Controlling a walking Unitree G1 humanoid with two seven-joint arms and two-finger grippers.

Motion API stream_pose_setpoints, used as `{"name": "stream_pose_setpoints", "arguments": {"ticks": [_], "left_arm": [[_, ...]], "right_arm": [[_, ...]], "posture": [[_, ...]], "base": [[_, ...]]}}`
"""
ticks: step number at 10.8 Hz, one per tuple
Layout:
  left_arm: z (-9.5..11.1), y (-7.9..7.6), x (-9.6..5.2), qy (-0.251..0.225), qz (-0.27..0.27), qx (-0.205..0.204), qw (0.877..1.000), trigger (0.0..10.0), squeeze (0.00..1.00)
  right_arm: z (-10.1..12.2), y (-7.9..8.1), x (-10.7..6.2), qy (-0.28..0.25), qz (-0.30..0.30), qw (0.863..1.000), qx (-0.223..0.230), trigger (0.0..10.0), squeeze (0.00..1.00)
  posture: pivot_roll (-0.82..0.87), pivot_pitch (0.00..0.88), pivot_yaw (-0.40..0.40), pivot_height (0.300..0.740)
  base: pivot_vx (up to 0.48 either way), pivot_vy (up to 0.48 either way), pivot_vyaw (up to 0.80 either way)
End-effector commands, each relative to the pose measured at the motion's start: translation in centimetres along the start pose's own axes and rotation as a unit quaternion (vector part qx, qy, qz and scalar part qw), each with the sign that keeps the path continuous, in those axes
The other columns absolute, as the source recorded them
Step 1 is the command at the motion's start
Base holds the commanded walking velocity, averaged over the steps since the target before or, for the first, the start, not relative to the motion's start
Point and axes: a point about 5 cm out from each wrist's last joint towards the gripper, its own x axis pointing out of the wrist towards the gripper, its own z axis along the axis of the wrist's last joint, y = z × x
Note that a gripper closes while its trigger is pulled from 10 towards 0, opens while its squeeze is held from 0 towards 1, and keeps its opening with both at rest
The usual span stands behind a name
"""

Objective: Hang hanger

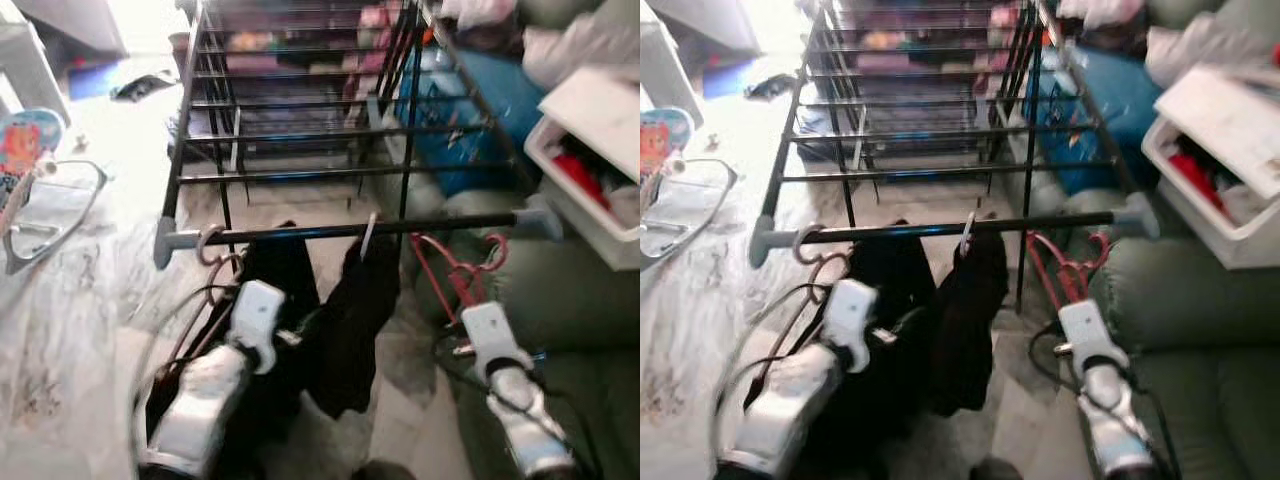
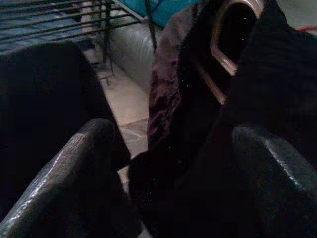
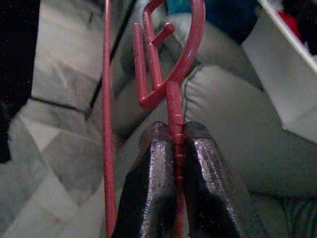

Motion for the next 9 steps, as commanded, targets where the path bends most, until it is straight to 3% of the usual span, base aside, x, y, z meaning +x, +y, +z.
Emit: {"name": "stream_pose_setpoints", "arguments": {"ticks": [1,6,9], "left_arm": [[0.2,0.2,-0.1,-0.002,0.004,0.006,1.0,10.0,0.0],[0.2,0.4,0.0,0.002,-0.001,0.013,1.0,10.0,0.0],[0.2,0.4,0.1,0.001,-0.002,0.016,1.0,10.0,0.0]], "right_arm": [[-0.1,0.0,-0.8,0.001,0.004,1.0,0.006,10.0,0.0],[0.7,-1.4,-4.5,-0.084,-0.036,0.994,-0.062,10.0,0.0],[3.3,-1.3,-3.4,-0.141,-0.038,0.986,-0.081,10.0,0.0]], "posture": [[-0.08,0.0,-0.002,0.74],[-0.09,0.0,0.002,0.74],[-0.08,0.0,0.004,0.74]], "base": [[0.0,0.0,0.0],[0.0,0.0,0.0],[0.0,0.0,0.0]]}}
